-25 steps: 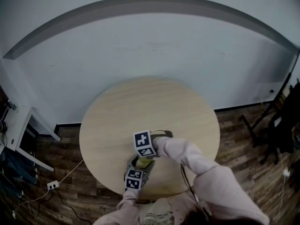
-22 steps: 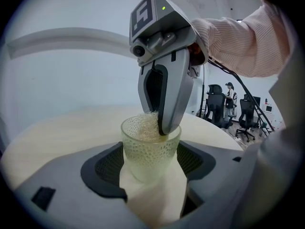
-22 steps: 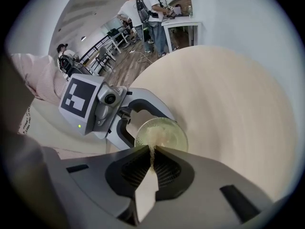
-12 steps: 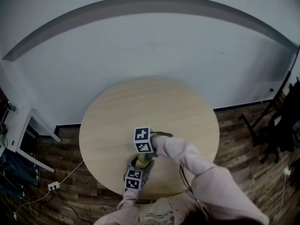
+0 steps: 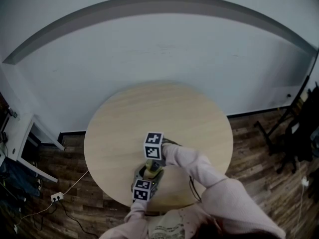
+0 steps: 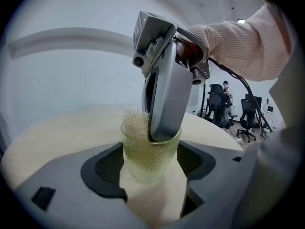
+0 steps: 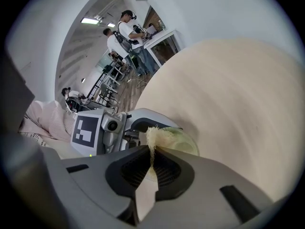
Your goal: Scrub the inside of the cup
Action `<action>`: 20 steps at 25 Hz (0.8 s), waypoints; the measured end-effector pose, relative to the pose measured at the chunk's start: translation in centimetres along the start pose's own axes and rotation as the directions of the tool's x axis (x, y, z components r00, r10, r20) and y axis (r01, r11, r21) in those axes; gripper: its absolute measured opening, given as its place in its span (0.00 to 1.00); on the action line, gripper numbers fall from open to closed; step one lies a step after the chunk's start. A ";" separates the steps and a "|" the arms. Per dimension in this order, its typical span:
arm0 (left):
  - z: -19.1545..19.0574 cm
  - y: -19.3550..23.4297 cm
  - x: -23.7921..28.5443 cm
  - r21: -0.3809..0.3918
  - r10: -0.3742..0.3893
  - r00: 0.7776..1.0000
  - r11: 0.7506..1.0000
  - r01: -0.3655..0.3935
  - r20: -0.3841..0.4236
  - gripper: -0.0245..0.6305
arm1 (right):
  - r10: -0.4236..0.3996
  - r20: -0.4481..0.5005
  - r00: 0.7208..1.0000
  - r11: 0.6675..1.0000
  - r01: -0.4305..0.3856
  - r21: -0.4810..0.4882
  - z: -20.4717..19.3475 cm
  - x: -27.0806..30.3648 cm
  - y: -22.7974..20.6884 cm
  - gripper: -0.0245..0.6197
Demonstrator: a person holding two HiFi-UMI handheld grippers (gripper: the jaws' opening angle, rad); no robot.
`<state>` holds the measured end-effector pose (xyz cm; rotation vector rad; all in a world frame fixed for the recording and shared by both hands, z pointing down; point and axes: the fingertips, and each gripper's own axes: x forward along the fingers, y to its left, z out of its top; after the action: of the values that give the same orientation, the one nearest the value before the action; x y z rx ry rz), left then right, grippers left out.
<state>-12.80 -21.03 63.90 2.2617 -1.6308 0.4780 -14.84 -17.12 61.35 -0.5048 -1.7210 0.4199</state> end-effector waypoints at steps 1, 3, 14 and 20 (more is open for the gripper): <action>0.0 0.0 0.0 0.002 0.001 1.000 1.000 -0.001 0.000 0.57 | 0.007 0.013 1.000 1.000 -0.007 0.010 0.1 0.0 0.1 0.08; 0.0 0.0 -0.1 0.007 0.002 1.000 1.000 -0.002 -0.001 0.57 | 0.017 0.037 0.999 0.999 -0.018 0.030 0.3 -0.1 0.1 0.08; 0.0 0.0 -0.1 0.001 0.003 1.000 1.000 -0.003 0.002 0.57 | 0.043 0.195 0.980 0.960 -0.095 0.265 1.7 -1.2 -1.0 0.08; 0.1 0.0 0.0 0.004 0.003 1.000 1.000 -0.003 0.002 0.57 | 0.046 0.241 0.969 0.944 -0.121 0.308 1.9 -1.6 -1.1 0.08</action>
<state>-12.79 -21.01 63.83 2.2633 -1.6363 0.4811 -16.52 -18.94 60.26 -0.3009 -1.8109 0.8333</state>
